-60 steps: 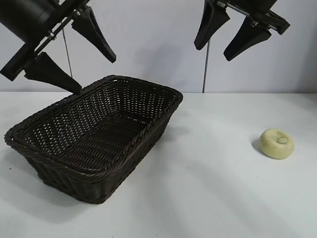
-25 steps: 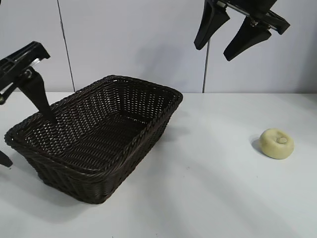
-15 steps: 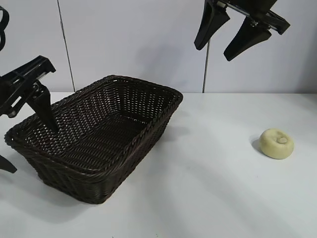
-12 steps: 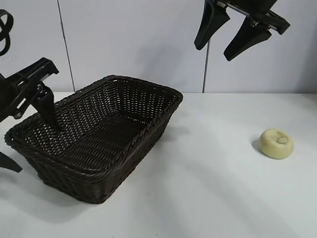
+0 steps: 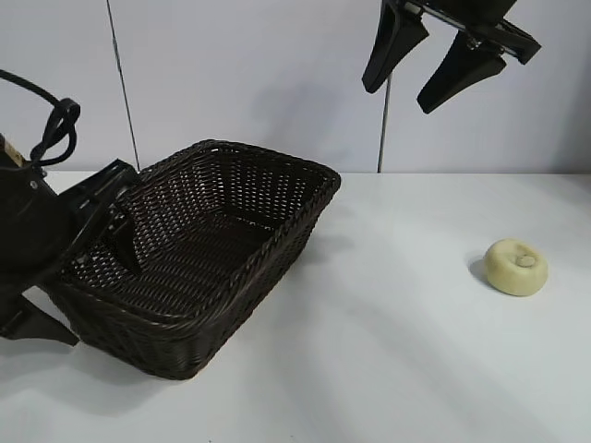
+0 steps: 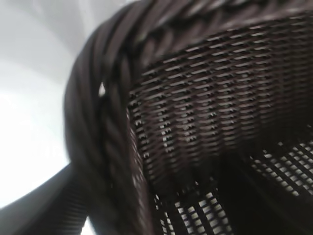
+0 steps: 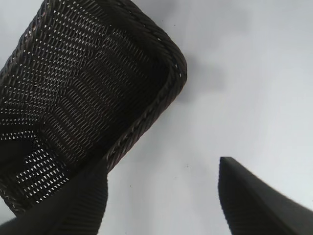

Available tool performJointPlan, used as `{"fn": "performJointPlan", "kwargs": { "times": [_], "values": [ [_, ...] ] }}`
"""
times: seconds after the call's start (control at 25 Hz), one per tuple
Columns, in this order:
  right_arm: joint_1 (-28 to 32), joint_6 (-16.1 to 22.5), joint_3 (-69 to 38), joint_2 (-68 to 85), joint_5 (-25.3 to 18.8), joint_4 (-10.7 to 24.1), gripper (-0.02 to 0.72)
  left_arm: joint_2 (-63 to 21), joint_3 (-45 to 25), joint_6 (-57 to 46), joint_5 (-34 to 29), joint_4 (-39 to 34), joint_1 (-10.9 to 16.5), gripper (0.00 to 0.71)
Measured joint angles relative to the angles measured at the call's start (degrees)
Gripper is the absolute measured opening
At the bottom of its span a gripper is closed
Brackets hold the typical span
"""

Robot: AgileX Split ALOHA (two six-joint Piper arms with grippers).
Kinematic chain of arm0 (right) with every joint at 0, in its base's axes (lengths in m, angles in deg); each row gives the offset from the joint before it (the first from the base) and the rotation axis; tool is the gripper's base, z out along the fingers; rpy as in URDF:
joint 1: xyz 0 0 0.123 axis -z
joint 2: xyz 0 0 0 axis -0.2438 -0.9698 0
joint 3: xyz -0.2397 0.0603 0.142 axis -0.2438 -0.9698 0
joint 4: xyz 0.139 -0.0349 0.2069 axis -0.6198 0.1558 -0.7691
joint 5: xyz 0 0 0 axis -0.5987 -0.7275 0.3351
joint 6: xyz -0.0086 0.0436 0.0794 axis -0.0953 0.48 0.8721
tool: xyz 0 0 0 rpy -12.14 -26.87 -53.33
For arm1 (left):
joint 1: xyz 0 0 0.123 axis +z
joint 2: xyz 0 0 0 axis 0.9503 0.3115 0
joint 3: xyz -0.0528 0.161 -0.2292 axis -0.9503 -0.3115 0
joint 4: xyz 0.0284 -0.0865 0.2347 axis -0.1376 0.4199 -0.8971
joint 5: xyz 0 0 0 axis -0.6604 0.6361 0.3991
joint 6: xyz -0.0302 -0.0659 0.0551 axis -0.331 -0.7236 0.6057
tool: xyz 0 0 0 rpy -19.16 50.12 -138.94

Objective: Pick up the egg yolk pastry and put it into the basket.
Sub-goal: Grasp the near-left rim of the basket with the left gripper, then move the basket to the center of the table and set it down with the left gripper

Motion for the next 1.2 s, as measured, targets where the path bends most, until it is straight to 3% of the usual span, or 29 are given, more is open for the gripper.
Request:
{"fn": "performJointPlan", "kwargs": {
  "times": [0.16, 0.56, 0.88, 1.08, 1.2],
  "values": [
    [0.00, 0.00, 0.00, 0.00, 0.00, 0.00, 0.474, 0.06, 0.00, -1.10, -0.02, 0.28, 0.00, 0.100],
    [0.00, 0.00, 0.00, 0.00, 0.00, 0.00, 0.474, 0.06, 0.24, -0.70, -1.49, 0.91, -0.20, 0.099],
    [0.00, 0.00, 0.00, 0.00, 0.00, 0.00, 0.474, -0.50, 4.63, 3.64, -8.40, 0.64, 0.27, 0.099],
    [0.00, 0.00, 0.00, 0.00, 0.00, 0.00, 0.474, -1.59, 7.94, 9.21, -15.37, 0.83, 3.59, 0.099],
    [0.00, 0.00, 0.00, 0.00, 0.00, 0.00, 0.474, -1.59, 10.00, 17.62, -18.57, 4.54, 6.32, 0.099]
  ]
}}
